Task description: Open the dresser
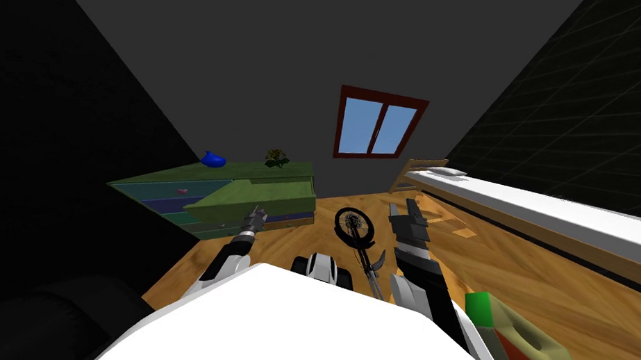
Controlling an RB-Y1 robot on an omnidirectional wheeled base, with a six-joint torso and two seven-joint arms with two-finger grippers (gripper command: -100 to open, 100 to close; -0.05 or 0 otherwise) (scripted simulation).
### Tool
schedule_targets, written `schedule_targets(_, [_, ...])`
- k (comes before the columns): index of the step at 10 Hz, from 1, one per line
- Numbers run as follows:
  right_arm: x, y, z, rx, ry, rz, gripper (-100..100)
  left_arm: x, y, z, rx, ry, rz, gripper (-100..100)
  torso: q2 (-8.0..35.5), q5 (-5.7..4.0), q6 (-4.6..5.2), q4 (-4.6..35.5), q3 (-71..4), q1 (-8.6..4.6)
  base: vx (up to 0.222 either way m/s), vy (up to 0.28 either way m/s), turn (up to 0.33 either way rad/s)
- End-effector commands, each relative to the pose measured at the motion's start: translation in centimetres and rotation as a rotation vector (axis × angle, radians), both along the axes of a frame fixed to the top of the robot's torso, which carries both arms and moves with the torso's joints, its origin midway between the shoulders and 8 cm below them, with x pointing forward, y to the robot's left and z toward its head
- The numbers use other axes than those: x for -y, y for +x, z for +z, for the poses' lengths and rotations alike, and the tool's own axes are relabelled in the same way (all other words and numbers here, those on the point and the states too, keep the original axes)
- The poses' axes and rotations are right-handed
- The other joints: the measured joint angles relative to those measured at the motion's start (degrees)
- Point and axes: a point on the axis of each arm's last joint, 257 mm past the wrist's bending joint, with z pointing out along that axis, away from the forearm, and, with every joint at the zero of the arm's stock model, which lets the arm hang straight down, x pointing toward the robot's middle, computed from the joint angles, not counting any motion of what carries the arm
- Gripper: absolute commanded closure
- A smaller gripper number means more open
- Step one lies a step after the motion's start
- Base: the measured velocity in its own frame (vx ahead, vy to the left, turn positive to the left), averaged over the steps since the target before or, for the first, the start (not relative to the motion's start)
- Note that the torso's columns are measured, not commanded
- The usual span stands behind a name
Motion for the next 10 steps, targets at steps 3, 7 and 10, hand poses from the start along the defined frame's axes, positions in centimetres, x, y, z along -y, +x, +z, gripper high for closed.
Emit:
schedule_targets(3, [0.0, 0.0, 0.0, 0.000, 0.000, 0.000, 0, -0.4, -1.0, 3.1, 0.013, 0.006, -0.011, -100, 0.4, -0.37, -0.06, 0.3, 0.1, -0.35, 0.028, -0.017, 0.003])
schedule_targets(7, [0.0, 0.0, 0.0, 0.000, 0.000, 0.000, 0, -0.3, -1.7, 0.0, -0.053, -0.025, -0.003, 0, 0.0, -0.02, 0.02, 0.0, 0.0, -0.08, 0.006, 0.000, 0.001])
schedule_targets(10, [0.0, 0.0, 0.0, 0.000, 0.000, 0.000, 0, -0.3, -1.9, -0.6, -0.067, -0.031, -0.001, 0, -0.2, 0.19, 0.03, -0.2, -0.1, 0.14, 0.000, 0.000, 0.000])
